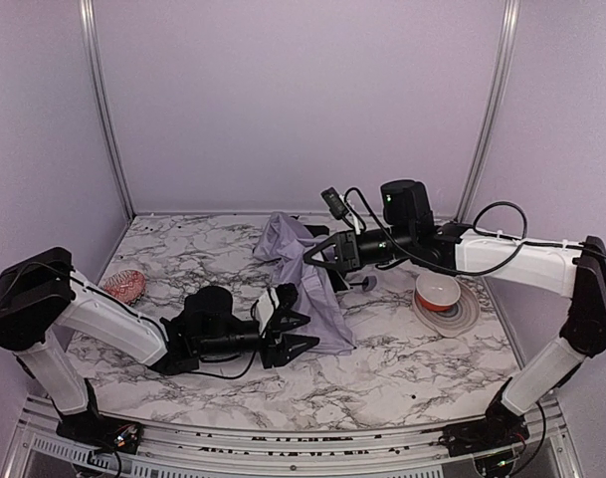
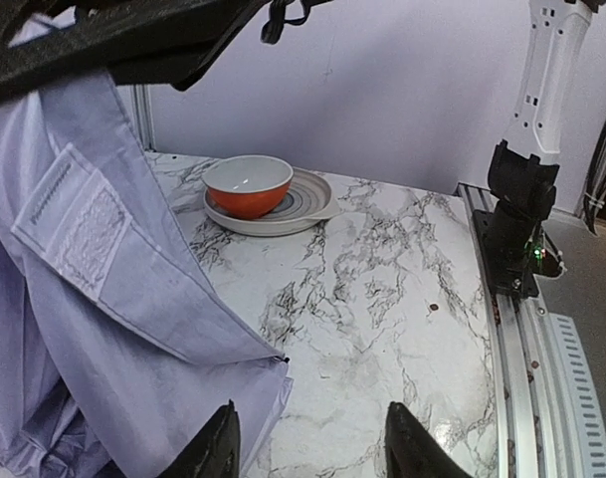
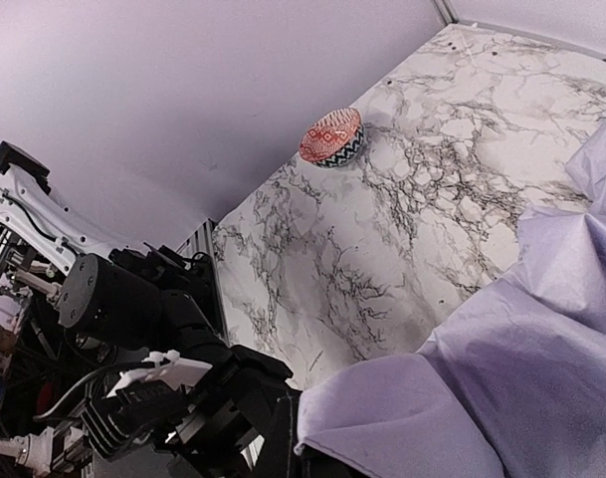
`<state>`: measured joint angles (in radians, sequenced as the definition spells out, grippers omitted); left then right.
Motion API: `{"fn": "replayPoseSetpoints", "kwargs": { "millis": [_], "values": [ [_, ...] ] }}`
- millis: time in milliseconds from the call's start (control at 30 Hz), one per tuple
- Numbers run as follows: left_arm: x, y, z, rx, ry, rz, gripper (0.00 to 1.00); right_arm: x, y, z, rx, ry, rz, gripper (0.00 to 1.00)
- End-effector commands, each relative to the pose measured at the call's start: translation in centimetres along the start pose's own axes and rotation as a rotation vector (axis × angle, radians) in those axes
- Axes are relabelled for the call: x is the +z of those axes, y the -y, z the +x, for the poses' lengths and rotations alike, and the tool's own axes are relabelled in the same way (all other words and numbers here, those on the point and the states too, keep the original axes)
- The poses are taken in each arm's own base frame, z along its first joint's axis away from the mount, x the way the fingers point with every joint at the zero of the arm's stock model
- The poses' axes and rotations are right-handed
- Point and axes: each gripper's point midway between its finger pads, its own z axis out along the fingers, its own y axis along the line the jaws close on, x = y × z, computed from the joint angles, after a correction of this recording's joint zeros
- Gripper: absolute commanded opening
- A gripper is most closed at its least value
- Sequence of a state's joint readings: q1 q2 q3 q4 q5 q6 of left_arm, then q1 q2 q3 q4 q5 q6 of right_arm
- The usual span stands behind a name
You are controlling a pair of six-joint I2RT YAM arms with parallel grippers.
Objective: Put away the umbrella
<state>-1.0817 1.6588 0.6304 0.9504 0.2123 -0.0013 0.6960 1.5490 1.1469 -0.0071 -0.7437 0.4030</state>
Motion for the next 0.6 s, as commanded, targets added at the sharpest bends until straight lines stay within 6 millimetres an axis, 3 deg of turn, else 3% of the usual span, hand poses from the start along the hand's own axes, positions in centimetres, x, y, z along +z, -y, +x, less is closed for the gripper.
{"fn": "replayPoseSetpoints", "kwargs": {
  "millis": [0,200,233,567],
  "values": [
    [2.2,-0.8,-3.4,0.007,0.135,-0.009,0.56,-1.3,-2.0,-3.1,-0.089,0.082,-0.017,0.00],
    [2.8,-4.4,-1.4,-0.020,0.144,-0.084,0.66,-1.9,-2.8,-3.5,-0.112,0.094,-0.032,0.00],
    [3.3,-4.6,-1.9,-0.002,0.155,-0.083,0.66,-1.9,-2.9,-3.4,-0.112,0.092,-0.036,0.00],
    [5.8,-3.4,-3.3,0.043,0.189,0.030,0.73,-2.1,-3.2,-3.5,-0.122,0.096,-0.040,0.00]
  ]
}}
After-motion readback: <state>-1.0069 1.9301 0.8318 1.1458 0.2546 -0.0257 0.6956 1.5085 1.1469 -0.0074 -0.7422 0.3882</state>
